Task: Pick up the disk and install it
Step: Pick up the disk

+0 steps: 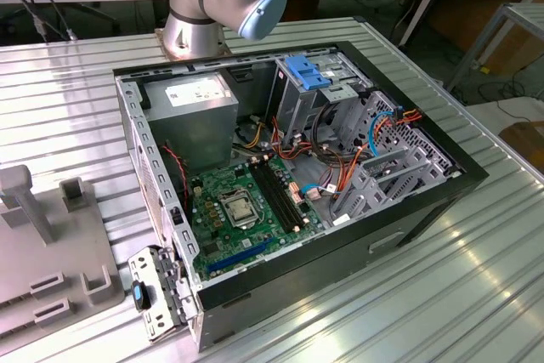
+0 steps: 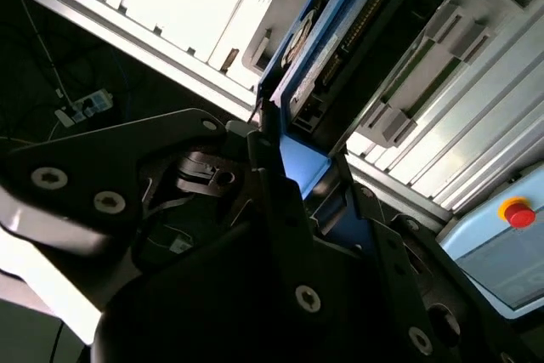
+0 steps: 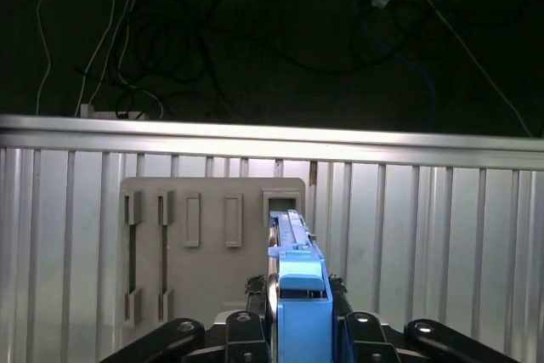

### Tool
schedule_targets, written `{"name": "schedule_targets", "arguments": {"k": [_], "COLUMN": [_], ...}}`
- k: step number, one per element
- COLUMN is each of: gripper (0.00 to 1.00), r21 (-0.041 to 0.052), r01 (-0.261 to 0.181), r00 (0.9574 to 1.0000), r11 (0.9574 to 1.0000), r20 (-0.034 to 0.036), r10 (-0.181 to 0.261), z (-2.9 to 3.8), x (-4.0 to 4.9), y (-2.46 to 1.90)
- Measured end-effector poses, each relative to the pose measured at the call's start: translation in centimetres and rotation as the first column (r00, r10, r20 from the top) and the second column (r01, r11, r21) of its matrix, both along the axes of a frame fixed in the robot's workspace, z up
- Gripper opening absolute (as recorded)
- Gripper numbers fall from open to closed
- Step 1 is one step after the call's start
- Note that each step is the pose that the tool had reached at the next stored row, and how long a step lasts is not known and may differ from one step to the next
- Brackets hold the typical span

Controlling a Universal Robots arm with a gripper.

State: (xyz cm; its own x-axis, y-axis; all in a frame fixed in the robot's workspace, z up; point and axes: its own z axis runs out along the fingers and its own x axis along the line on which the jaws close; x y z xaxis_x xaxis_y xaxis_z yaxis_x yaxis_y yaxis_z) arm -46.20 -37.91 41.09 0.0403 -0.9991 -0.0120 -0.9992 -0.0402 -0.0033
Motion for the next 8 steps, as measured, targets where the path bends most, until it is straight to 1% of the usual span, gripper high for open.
{"name": "schedule_targets", "arguments": {"k": [4,6,7,8], "gripper": [0.37,0.37,0.37,0.37], "r21": [0.0007,0.0015,0.0019,0.0019], "r01": [0.000,0.000,0.000,0.000], "r00": [1.0000,1.0000,1.0000,1.0000], "r11": [1.0000,1.0000,1.0000,1.0000], "r20": [0.0000,0.0001,0.0001,0.0000], "r10": [0.000,0.000,0.000,0.000], "z": [0.74,1.22,1.60,2.15], "x": [0.00,0.00,0.00,0.00], "y": [0.00,0.00,0.00,0.00]}}
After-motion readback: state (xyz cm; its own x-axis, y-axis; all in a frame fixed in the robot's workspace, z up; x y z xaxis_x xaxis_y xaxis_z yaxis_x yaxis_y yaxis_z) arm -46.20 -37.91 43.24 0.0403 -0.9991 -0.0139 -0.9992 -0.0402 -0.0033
